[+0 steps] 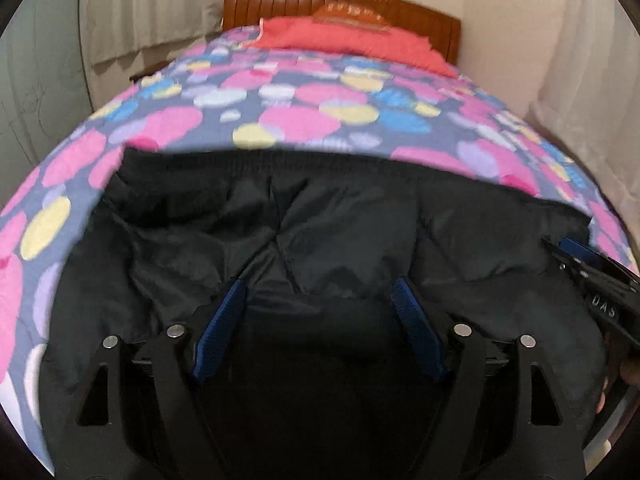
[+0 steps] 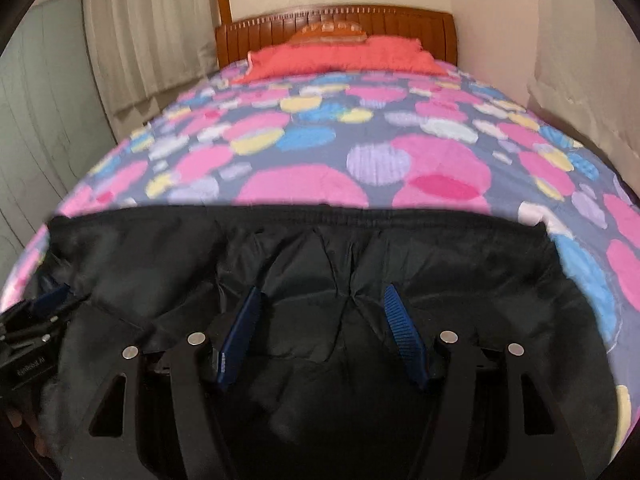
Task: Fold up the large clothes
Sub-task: 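Lower the folded hem onto the jacket and open both tools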
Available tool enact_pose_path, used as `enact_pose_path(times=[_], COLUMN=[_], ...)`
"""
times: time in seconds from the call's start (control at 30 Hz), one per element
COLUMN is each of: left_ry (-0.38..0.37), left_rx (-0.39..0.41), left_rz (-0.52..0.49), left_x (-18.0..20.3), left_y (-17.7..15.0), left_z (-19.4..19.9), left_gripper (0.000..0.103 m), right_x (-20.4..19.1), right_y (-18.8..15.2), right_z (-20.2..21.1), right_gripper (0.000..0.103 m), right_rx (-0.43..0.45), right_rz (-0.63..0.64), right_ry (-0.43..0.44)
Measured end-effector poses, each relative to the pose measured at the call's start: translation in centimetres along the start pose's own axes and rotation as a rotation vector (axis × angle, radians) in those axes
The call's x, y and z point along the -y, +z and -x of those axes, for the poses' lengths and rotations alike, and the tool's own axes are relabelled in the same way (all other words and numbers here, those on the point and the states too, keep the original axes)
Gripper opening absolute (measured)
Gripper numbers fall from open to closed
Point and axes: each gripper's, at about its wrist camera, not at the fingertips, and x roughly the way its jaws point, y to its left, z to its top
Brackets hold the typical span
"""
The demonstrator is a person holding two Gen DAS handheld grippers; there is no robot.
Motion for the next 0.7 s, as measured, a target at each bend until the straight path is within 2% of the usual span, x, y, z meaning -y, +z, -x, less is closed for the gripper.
enact_pose_path(times=[0.07,0.3,0.37,0.47,0.57,0.63,0.7], left_ry=[0.024,0.085,0.074,0.027,0.009,0.045,0.1], left_rx=[0.004,0.009,-0.014,-0.047,0.048,0.083,0.069], left_rz=[-0.017,-0.054,-0.058,-0.063,-0.03,-0.019,-0.004], left_x=[0.3,1.2,1.1,0.4,-1.5,-2.9,-4.3], left_y=[-0.1,-0.8,-0.6,0.0,1.1,2.0,2.8], left_z=[-0.8,-2.8,-2.5,-0.4,2.9,3.4,2.4], left_gripper=[0.079,0.079,0.079,0.078,0.078,0.078,0.078], right_x=[-0.1,-0.9,-0.8,0.0,1.8,3.5,4.9], right_y=[-0.4,-1.2,-1.0,-0.4,0.7,1.8,2.5], right_z=[-1.7,-3.2,-3.0,-1.2,1.6,2.4,1.9], right_gripper=[0.067,0.068,0.068,0.068,0.068,0.068,0.068], right_rx=[-0.055,-0.063,-0.068,-0.065,-0.004,0.023,0.02], right_rz=[0.005,0.035,0.035,0.006,-0.036,-0.041,-0.043], right_ry=[-0.015,-0.077,-0.071,-0.005,0.017,-0.037,-0.095])
